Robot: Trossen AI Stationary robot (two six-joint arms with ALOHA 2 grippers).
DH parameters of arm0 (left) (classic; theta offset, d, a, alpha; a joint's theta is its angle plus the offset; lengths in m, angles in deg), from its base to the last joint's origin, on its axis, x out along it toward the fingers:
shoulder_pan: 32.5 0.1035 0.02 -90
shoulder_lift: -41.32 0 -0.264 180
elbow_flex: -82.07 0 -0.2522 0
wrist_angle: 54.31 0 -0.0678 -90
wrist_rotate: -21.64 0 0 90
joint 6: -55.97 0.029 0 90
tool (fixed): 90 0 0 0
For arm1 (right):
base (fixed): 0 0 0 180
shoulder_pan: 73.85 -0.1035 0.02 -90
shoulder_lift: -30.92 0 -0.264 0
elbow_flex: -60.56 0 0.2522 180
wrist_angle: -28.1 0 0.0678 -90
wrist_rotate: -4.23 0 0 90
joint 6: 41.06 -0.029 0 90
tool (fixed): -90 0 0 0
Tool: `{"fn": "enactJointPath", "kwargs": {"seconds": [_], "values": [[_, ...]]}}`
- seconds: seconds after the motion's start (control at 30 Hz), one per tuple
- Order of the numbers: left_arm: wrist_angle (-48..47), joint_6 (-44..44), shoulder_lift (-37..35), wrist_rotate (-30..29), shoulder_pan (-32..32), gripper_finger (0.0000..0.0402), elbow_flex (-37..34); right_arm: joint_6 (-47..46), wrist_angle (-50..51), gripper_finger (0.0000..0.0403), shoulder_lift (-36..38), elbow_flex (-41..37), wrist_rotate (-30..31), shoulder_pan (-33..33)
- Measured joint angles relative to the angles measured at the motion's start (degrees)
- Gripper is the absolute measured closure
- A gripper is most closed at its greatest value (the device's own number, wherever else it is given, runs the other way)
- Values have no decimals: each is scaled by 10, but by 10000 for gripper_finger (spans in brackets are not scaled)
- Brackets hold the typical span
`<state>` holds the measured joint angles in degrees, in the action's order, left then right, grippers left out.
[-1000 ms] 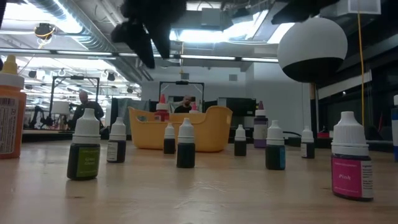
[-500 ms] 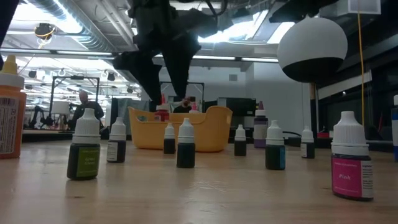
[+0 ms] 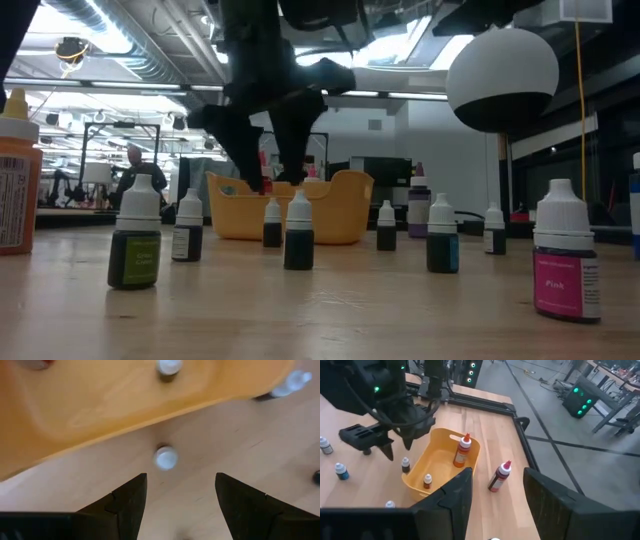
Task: Pick & Place food coloring
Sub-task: Put the small brown food coloring bottle into the yellow bin
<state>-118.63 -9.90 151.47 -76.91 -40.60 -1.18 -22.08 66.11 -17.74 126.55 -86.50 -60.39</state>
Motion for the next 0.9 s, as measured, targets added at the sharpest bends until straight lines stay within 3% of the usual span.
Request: {"fn": "enactJointPath", "kwargs": {"seconds": [0.73, 0.9], "values": [[18, 21, 45, -8, 12, 174, -2, 11, 0, 226, 0, 1, 0, 4], [21, 18, 50, -7, 13, 192, -3, 10, -1, 226, 0, 1, 0, 4]]}}
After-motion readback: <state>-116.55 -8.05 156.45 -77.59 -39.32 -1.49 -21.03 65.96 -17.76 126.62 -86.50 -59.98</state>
